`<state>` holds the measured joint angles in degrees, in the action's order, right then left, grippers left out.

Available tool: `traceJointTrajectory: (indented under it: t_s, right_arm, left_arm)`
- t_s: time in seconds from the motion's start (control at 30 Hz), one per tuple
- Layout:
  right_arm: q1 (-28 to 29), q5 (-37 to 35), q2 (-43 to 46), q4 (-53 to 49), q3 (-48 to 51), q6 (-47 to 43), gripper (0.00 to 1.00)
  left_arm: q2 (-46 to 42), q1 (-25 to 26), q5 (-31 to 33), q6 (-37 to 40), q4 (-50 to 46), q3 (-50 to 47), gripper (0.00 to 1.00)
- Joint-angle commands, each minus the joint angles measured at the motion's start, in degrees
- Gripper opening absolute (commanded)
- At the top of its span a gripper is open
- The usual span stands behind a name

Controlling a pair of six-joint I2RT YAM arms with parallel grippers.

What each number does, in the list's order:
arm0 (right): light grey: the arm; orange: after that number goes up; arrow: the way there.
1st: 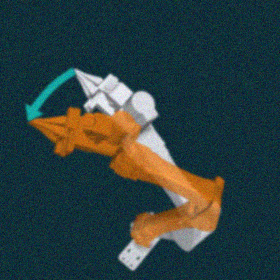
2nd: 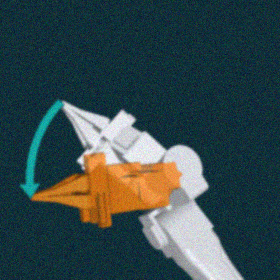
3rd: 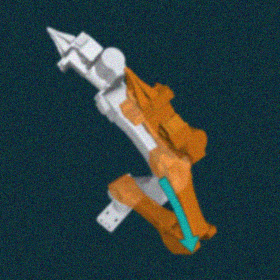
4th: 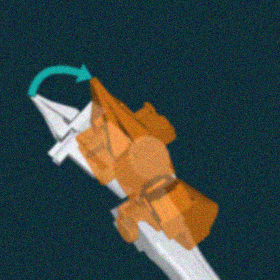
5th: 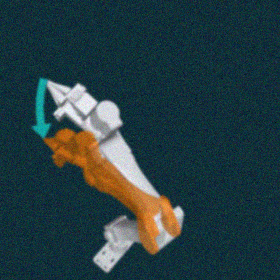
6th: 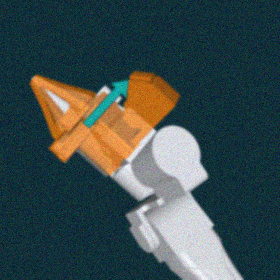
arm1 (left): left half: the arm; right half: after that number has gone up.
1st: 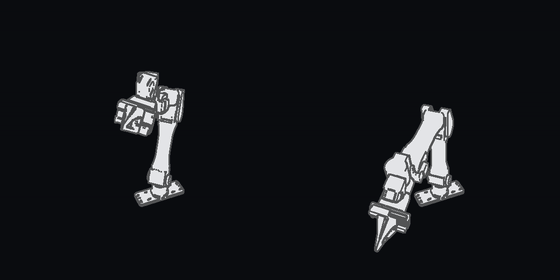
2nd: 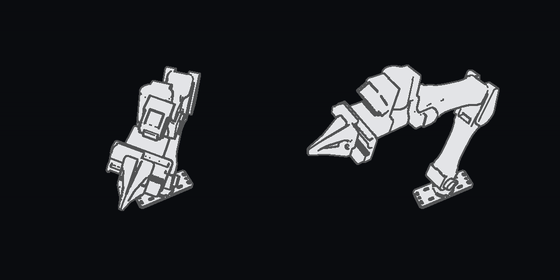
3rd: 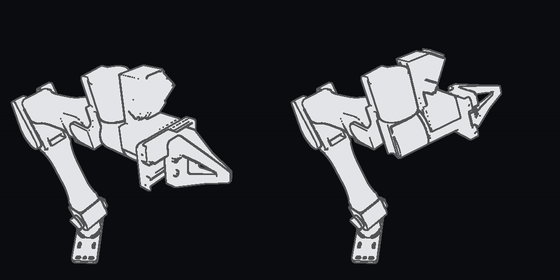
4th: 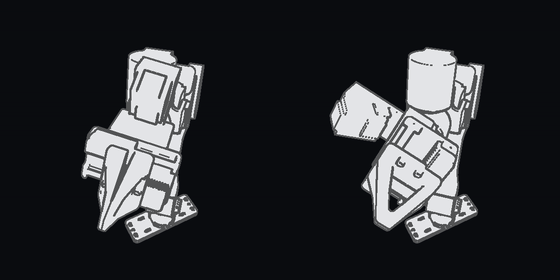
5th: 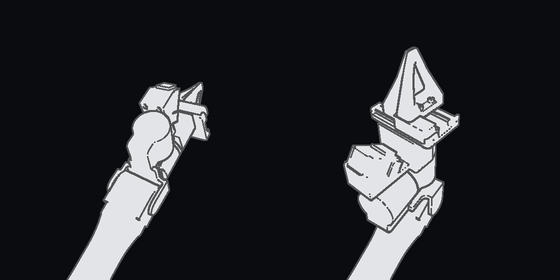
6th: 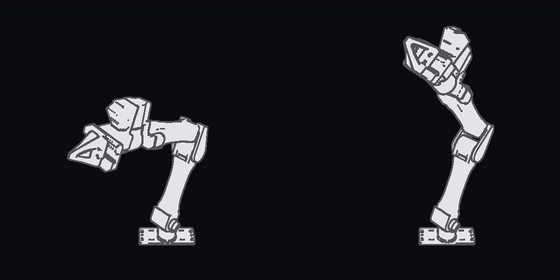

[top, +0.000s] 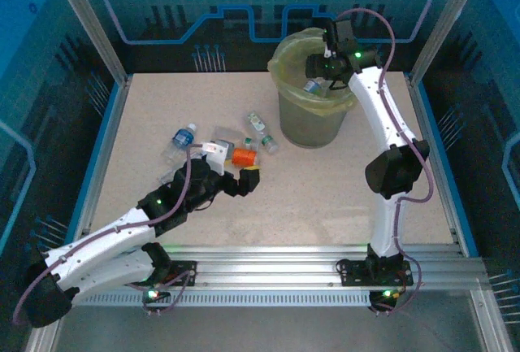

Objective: Put the plastic bottles in the bin

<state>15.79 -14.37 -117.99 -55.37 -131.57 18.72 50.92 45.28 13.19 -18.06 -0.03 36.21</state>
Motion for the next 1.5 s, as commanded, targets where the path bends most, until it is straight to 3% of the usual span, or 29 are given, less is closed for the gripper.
traceJointTrajectory:
  t_s: [0.0,0.17,0.23,0.43,0.7,1.03,1.47]
  right_arm:
    - [0.5,-1.4,-0.3,-2.1,-0.7,-1.0,0.77]
    - [0.8,-1.6,1.6,-2.8,-1.0,-1.0,0.86]
    - [0.6,-1.8,2.8,-3.4,-1.0,-0.1,1.0]
    - [1.1,-1.1,7.3,-5.1,0.1,0.7,1.0]
    - [5.3,-9.4,16.3,-5.8,7.7,1.4,1.0]
    - [15.3,-25.4,27.9,-6.4,19.2,3.7,1.0]
    - [19.9,-26.9,39.6,-3.3,32.6,10.1,1.0]
  left_arm:
    - [-0.8,-0.1,2.3,-0.8,-2.0,1.1,0.99]
    - [1.0,-1.7,4.4,-1.6,-9.2,4.3,0.99]
    - [2.2,-3.0,4.5,-1.8,-13.0,6.0,0.99]
    - [6.4,-8.9,2.5,-1.5,-24.4,10.6,0.99]
    - [12.9,-18.6,-4.3,0.5,-35.2,15.1,0.99]
    - [18.3,-28.2,-10.3,-0.3,-34.3,13.8,0.99]
    - [22.1,-34.8,-10.2,-3.7,-29.1,10.5,0.99]
